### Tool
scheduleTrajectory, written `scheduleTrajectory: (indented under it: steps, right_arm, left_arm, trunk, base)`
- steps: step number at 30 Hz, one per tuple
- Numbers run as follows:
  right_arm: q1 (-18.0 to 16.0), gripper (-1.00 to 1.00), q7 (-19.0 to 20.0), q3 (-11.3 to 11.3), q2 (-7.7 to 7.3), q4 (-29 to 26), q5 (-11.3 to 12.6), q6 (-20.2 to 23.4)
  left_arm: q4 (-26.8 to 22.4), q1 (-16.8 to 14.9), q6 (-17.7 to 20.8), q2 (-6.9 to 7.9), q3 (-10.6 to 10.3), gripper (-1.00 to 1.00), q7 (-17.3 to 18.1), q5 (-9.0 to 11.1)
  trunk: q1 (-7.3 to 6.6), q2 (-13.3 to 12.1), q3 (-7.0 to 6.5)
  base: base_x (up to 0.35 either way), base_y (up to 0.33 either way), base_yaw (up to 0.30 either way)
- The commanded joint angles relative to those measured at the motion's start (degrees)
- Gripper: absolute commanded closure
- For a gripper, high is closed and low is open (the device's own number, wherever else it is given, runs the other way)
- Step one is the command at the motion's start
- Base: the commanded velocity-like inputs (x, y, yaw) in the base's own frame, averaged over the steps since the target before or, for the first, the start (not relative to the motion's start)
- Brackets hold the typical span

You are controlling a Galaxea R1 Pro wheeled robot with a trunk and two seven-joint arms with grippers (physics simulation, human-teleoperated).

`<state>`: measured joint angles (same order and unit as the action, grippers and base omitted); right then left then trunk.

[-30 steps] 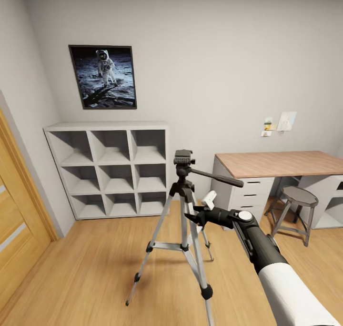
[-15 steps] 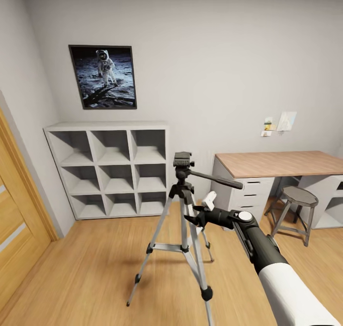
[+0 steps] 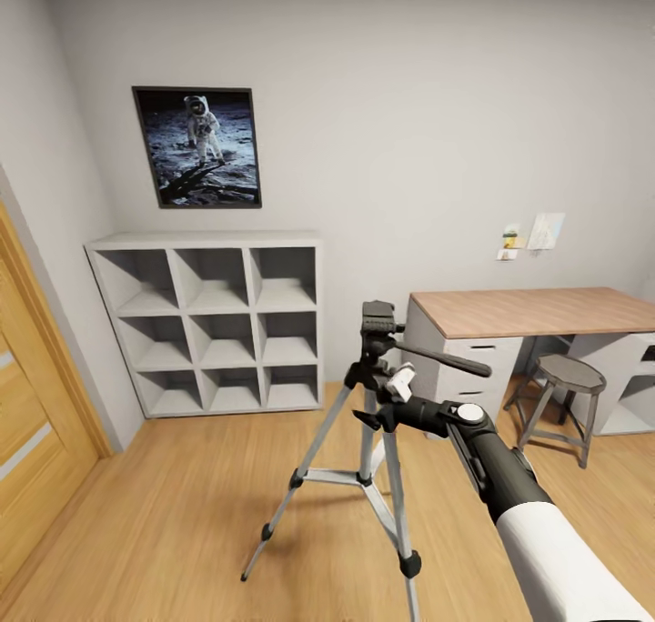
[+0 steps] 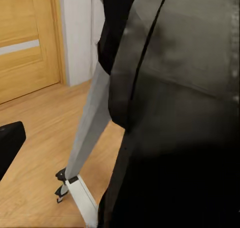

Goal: Attach the digital camera to the camera tripod in the bedroom.

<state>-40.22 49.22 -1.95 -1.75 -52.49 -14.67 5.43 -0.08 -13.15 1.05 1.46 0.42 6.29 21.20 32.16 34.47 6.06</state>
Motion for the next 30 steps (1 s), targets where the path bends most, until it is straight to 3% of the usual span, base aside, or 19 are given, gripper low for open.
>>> scheduleTrajectory:
  steps: [1,8,14,19,24,30]
  right_arm:
    - [0.0,-1.00,0.1,-0.1,-0.13,-0.1,-0.2,0.3]
    - [0.0,-1.00,0.0,0.3,-0.52,0.0,-2.6,-0.4]
    - [0.0,-1.00,-0.3,0.6,-0.54,0.6,-3.0,-1.2]
    - [0.0,-1.00,-3.3,0.7,-0.76,3.9,-3.2,-1.2]
    - [0.0,-1.00,-8.4,0.7,-2.08,7.5,-3.1,-2.5]
    - [0.0,-1.00,-10.5,0.9,-2.19,8.8,-3.0,-2.6]
  left_arm:
    - [0.0,0.0,0.1,-0.01,0.0,1.00,0.2,0.2]
    - [0.0,0.0,0.1,-0.05,0.0,1.00,0.2,0.2]
    - [0.0,0.0,0.1,-0.05,0.0,1.00,0.2,0.2]
    - [0.0,0.0,0.1,-0.13,0.0,1.00,0.2,0.2]
    - [0.0,0.0,0.1,-0.14,0.0,1.00,0.2,0.2]
    - [0.0,0.0,0.1,-0.10,0.0,1.00,0.2,0.2]
  trunk:
    - [0.00,0.1,0.11]
    - [0.00,0.1,0.11]
    - [0.00,0.1,0.11]
    - [0.00,0.1,0.11]
    - [0.00,0.1,0.11]
    - [0.00,0.1,0.11]
  base:
    - [-0.224,-0.047,0.000]
    - [-0.229,-0.057,0.000]
    - [-0.030,-0.006,0.000]
    - [-0.283,0.000,0.000]
    - [-0.334,0.000,0.000]
    - [-0.267,0.000,0.000]
